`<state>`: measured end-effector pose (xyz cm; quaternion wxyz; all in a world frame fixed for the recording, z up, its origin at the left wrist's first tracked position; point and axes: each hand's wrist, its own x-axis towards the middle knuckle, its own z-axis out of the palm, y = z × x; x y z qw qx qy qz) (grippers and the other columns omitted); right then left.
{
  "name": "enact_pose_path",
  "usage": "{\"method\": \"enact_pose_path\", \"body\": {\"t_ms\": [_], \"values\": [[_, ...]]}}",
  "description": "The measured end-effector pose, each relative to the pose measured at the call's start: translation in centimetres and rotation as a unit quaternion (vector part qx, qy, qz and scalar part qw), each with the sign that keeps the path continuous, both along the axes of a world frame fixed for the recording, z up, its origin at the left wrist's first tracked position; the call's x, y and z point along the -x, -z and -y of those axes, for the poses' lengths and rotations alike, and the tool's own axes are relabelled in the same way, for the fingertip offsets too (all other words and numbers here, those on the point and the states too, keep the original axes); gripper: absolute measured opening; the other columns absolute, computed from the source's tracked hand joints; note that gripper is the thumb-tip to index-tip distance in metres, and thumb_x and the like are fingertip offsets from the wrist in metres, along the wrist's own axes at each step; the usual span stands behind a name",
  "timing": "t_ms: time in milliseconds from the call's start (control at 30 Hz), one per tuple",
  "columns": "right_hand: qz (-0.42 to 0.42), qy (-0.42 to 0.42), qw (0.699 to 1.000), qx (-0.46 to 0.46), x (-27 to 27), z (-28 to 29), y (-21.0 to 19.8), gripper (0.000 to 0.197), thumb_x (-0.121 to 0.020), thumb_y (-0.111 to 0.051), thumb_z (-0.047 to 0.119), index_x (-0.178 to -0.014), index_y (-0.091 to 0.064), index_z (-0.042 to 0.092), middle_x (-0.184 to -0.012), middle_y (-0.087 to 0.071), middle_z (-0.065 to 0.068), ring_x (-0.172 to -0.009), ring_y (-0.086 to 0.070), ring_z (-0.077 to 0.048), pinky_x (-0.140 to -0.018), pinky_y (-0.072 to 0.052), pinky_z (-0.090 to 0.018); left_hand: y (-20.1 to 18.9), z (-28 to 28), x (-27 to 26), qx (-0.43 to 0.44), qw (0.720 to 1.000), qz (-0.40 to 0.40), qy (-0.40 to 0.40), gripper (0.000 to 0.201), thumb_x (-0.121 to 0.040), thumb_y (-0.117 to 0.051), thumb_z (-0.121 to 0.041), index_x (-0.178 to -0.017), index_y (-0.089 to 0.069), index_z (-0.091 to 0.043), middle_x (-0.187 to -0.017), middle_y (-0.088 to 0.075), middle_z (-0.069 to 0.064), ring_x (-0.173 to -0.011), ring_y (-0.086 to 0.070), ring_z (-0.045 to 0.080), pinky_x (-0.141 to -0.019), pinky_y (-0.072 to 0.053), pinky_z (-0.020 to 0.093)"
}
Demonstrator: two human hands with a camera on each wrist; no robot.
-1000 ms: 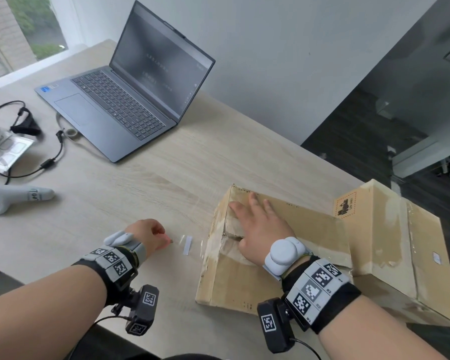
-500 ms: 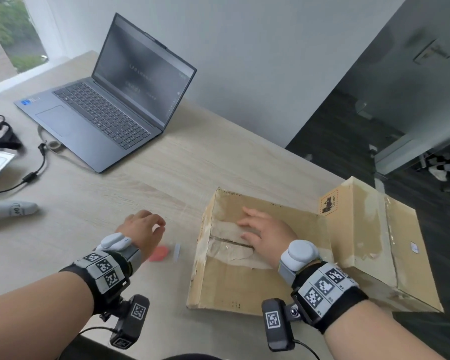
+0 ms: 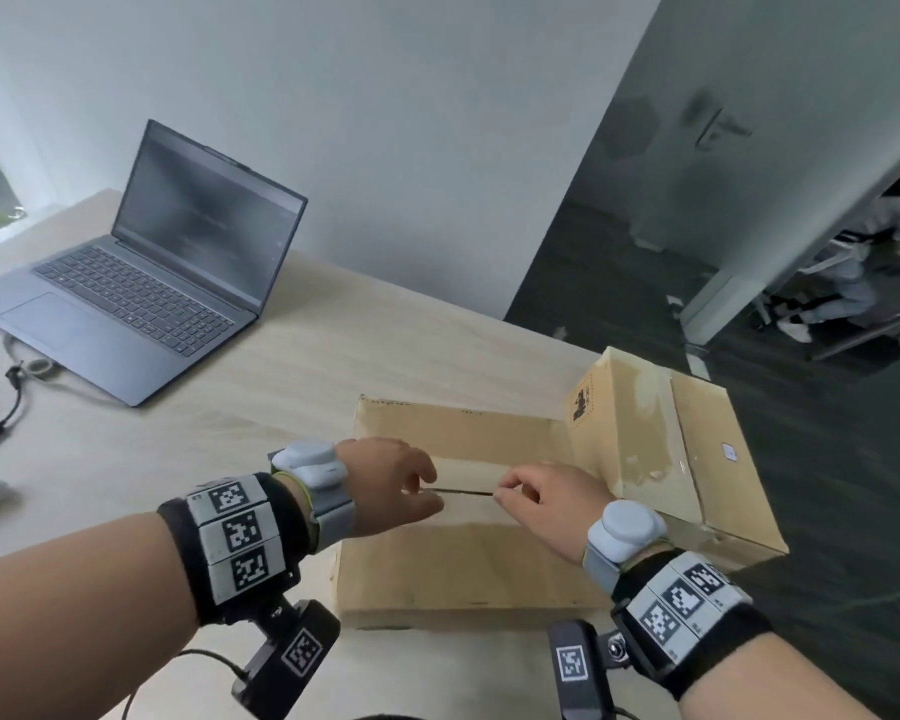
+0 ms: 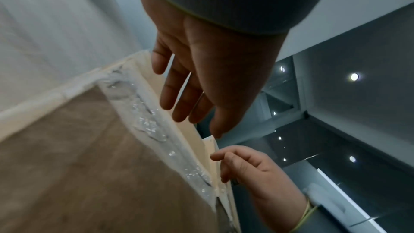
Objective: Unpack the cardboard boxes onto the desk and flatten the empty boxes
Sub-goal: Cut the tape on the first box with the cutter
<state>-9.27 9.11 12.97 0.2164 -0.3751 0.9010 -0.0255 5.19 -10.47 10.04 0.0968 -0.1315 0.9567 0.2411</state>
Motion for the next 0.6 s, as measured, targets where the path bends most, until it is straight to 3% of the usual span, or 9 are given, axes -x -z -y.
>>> {"method": "enact_pose_path", "body": {"t_ms": [33,100,167,233,333,433,533,600], "values": [[-0.002,-0.005,1.000,0.016,-0.1,-0.4,-0.5,0.026,-0.096,-0.048,0.054,-0.105,-0.067,0.038,-0.094,-0.059,0.015,-0.091,-0.056,-0.008,-0.095,-0.044,-0.037,-0.3,-0.1,-0.1,-0.010,1.000,-0.006,-0.013,0.039,-0.091,-0.054,-0.062,-0.121,-0.065,-0.038,-0.108,-0.060,-0.022,-0.105,-0.060,0.007,-0.093,-0.050,0.031],[-0.006,-0.014,0.998,0.055,0.0,-1.4,-1.0,0.026,-0.097,-0.051,0.050,-0.112,-0.067,0.037,-0.109,-0.060,0.017,-0.104,-0.056,-0.009,-0.099,-0.044,-0.037,-0.5,0.1,-0.2,0.014,0.999,-0.019,-0.033,0.038,-0.090,-0.054,-0.064,-0.118,-0.066,-0.040,-0.119,-0.060,-0.019,-0.110,-0.060,0.009,-0.094,-0.051,0.033],[-0.003,-0.026,0.998,0.058,0.1,-3.2,-1.0,0.033,-0.097,-0.051,0.047,-0.126,-0.062,0.036,-0.130,-0.056,0.015,-0.120,-0.053,-0.011,-0.105,-0.041,-0.034,-0.4,-0.8,-0.3,0.052,0.997,0.012,-0.053,0.057,-0.084,-0.046,-0.075,-0.130,-0.059,-0.043,-0.138,-0.055,-0.018,-0.120,-0.058,0.013,-0.098,-0.050,0.038],[0.013,-0.034,0.999,0.036,-0.1,-5.1,-0.4,0.042,-0.098,-0.051,0.046,-0.138,-0.054,0.035,-0.145,-0.047,0.015,-0.131,-0.047,-0.011,-0.108,-0.038,-0.030,0.1,-2.7,-0.4,0.079,0.991,0.083,-0.063,0.082,-0.077,-0.039,-0.086,-0.147,-0.041,-0.042,-0.150,-0.048,-0.015,-0.132,-0.051,0.018,-0.105,-0.046,0.044],[0.017,-0.032,0.998,0.048,-1.4,-7.4,0.9,0.047,-0.095,-0.053,0.050,-0.140,-0.049,0.039,-0.151,-0.041,0.017,-0.136,-0.043,-0.010,-0.111,-0.037,-0.034,1.4,-5.4,-0.9,0.142,0.978,0.144,-0.056,0.110,-0.059,-0.046,-0.097,-0.150,-0.032,-0.036,-0.152,-0.044,-0.009,-0.136,-0.044,0.022,-0.107,-0.041,0.051],[0.004,-0.024,0.997,0.080,-3.2,-10.8,1.3,0.048,-0.095,-0.053,0.049,-0.142,-0.046,0.040,-0.155,-0.034,0.017,-0.141,-0.036,-0.012,-0.114,-0.031,-0.040,0.5,-8.3,-1.2,0.205,0.967,0.130,-0.077,0.105,-0.050,-0.057,-0.095,-0.135,-0.040,-0.035,-0.134,-0.050,-0.006,-0.120,-0.049,0.022,-0.098,-0.045,0.050],[-0.034,-0.023,0.990,0.133,-4.2,-13.0,0.2,0.049,-0.096,-0.050,0.050,-0.144,-0.044,0.040,-0.157,-0.033,0.013,-0.145,-0.030,-0.014,-0.115,-0.028,-0.042,-2.4,-9.7,-1.4,0.257,0.958,0.072,-0.103,0.083,-0.063,-0.061,-0.087,-0.127,-0.049,-0.036,-0.124,-0.054,-0.005,-0.113,-0.051,0.022,-0.098,-0.042,0.046],[-0.059,-0.013,0.976,0.208,-4.5,-13.7,-1.8,0.048,-0.092,-0.046,0.053,-0.137,-0.052,0.037,-0.149,-0.043,0.012,-0.139,-0.037,-0.013,-0.112,-0.032,-0.043,-4.7,-10.0,-1.9,0.261,0.959,0.016,-0.108,0.058,-0.073,-0.051,-0.086,-0.108,-0.057,-0.039,-0.110,-0.060,-0.008,-0.101,-0.056,0.019,-0.093,-0.040,0.043]]}}
